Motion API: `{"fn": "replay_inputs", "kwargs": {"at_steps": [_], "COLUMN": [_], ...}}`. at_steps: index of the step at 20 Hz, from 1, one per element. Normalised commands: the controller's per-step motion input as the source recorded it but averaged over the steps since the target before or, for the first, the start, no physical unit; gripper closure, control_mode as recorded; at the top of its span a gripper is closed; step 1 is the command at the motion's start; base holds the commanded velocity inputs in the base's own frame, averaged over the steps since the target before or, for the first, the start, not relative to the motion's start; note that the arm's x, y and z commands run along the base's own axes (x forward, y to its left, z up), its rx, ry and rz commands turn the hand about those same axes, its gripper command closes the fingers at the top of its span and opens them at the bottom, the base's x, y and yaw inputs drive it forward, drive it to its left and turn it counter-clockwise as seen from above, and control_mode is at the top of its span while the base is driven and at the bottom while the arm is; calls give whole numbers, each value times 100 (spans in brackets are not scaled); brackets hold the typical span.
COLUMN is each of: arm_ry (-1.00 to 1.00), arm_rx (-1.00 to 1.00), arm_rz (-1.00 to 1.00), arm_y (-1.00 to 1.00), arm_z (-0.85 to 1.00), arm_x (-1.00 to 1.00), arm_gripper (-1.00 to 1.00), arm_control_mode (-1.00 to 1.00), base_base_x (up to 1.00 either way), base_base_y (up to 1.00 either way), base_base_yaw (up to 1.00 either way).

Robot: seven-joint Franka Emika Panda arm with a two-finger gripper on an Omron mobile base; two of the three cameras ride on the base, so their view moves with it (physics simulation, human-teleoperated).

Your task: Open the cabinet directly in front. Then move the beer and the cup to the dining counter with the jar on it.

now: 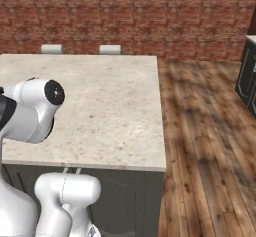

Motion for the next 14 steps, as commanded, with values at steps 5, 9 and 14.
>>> {"fn": "replay_inputs", "kwargs": {"at_steps": [5, 9, 14], "arm_ry": [0, -3, 0], "arm_rx": [0, 0, 0], "arm_rz": [0, 0, 0], "arm_y": [0, 0, 14], "arm_z": [-1, -10, -27], "arm_x": [10, 48, 80], "arm_gripper": [100, 100, 100], "arm_control_mode": [-100, -100, -100], "base_base_x": [2, 0, 0], "base_base_y": [0, 0, 0], "base_base_yaw": [0, 0, 0]}}
